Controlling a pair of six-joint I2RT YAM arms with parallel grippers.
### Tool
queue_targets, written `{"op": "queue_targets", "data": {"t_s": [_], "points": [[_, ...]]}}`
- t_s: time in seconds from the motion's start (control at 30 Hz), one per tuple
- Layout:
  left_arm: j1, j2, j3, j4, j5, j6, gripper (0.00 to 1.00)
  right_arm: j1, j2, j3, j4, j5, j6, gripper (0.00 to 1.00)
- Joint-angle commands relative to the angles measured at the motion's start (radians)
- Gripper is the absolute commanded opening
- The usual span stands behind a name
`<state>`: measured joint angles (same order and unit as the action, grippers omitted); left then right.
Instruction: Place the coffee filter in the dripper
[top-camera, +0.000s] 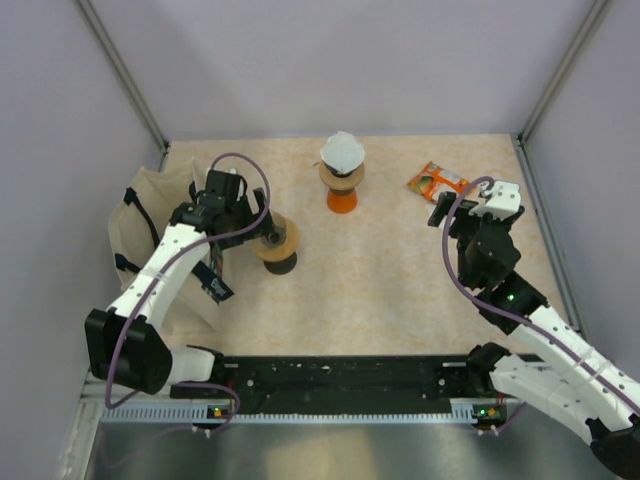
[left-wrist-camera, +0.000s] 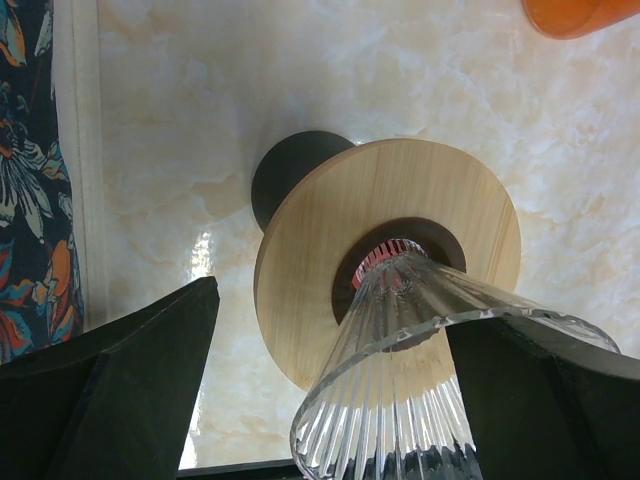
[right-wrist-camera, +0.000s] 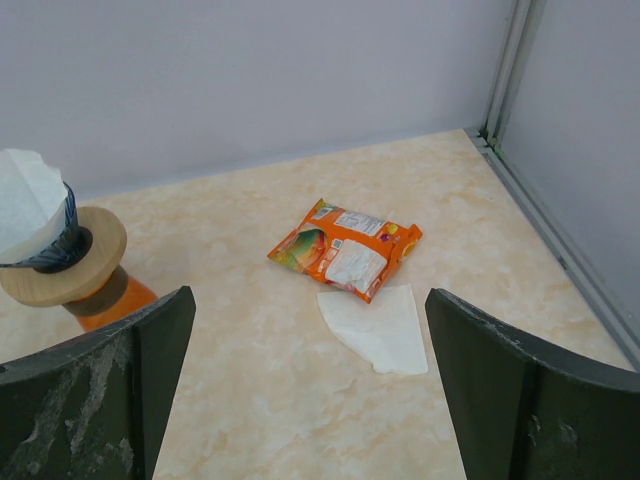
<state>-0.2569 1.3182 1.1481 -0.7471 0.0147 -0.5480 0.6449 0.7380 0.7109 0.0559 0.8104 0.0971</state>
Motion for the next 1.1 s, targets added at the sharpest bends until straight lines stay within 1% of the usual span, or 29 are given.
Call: {"op": "queue_targets", "data": {"t_s": [0.0,0.1,0.13,0.3,0.63,1.07], "points": [[-0.004,-0.005,0.050,0.054,0.001,0.005,0.99,-0.002,0.000,-0.007,0.018,-0.007,-0.010,0.99],[-0.005,0.006,0.055,0.051,-0.004,0.000,0.99,-0.002,0.000,-0.005,0.016,-0.007,-0.010,0.99],[-0.004,0.012,0.059,0.048,-0.037,-0.004,0.99,-0.002,-0.003,-0.005,0.016,-0.008,-0.011,0.99],[-0.007,0.038,0.079,0.026,-0.021,0.000,0.99,-0.002,-0.003,-0.010,0.016,-0.011,-0.010,0.99],[-0.012,-0.025,0.064,0.009,-0.027,0.013,0.99,-0.002,-0.008,-0.010,0.018,-0.010,-0.013,0.99],[-0.015,-0.083,0.090,-0.038,-0.041,0.011,0.99,-0.002,-0.020,-0.010,0.018,-0.013,-0.017,0.99]]}}
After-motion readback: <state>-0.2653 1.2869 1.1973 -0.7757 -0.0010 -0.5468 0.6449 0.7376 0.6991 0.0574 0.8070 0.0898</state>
